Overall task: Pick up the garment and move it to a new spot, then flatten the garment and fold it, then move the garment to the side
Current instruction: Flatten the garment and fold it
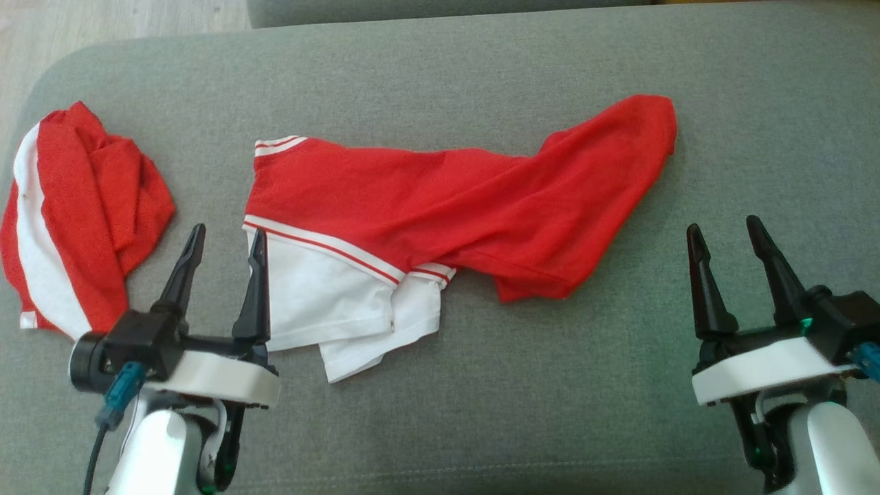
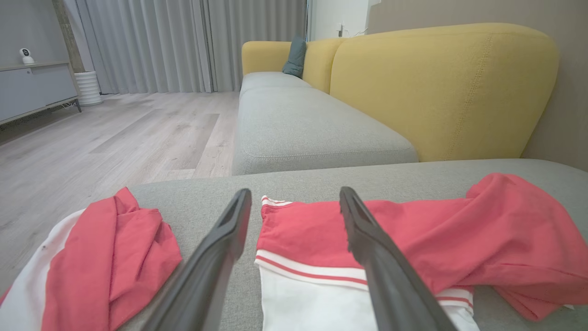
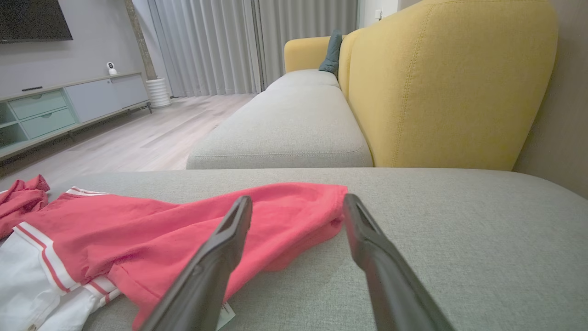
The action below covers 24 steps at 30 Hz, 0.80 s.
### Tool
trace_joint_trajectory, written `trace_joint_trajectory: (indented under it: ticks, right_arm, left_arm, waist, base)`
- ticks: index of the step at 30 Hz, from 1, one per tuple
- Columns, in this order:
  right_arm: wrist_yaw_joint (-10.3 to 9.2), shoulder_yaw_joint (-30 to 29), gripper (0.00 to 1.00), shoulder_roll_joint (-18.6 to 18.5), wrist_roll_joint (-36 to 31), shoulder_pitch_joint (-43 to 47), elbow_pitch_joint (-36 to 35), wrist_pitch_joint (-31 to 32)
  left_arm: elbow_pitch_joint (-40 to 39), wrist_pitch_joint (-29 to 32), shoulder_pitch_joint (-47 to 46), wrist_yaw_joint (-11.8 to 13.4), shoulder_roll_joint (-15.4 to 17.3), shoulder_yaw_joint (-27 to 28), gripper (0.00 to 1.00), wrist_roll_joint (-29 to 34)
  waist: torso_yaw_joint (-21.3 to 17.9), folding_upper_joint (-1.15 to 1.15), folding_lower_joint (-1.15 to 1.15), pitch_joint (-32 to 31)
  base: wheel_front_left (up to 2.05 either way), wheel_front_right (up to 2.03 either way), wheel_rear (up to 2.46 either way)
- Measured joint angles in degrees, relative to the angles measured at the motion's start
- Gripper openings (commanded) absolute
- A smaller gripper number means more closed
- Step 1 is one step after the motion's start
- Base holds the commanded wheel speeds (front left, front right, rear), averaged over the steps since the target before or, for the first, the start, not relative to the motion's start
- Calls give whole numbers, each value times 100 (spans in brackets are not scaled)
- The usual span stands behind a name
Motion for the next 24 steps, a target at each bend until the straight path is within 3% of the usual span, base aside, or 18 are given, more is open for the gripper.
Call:
trace_joint_trajectory:
  ticks: [24]
  right_arm:
    - [0, 35, 100, 67, 10, 68, -164, 283]
  left_arm:
    - [0, 0, 86, 45, 4, -20, 100, -1]
  waist:
    - [49, 0, 0, 76]
  base:
    - [0, 0, 0]
